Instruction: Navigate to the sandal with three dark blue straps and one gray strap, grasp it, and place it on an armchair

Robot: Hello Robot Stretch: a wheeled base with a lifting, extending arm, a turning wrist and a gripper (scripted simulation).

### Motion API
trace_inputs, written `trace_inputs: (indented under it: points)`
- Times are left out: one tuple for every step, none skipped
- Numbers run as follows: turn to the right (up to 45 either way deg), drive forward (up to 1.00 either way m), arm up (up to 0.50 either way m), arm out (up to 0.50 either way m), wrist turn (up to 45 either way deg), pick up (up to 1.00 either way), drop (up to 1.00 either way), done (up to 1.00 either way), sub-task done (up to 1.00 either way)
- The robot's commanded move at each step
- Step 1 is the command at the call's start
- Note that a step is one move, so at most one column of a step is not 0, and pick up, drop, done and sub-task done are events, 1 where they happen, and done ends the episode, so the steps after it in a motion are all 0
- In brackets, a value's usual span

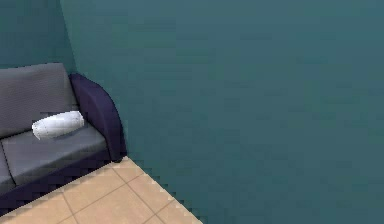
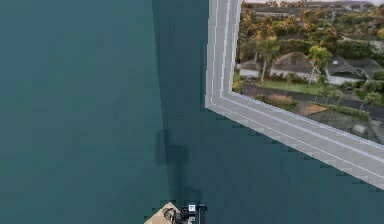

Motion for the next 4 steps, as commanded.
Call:
trace_inputs:
  points:
    - [0.0, 0.0, 0.0, 0.0, 45.0, 0.0, 0.0, 0.0, 0.0]
    - [0.0, 0.0, 0.0, 0.0, 45.0, 0.0, 0.0, 0.0, 0.0]
    - [0.0, 0.0, 0.0, 0.0, 45.0, 0.0, 0.0, 0.0, 0.0]
    - [0.0, 0.0, 0.0, 0.0, 33.0, 0.0, 0.0, 0.0, 0.0]
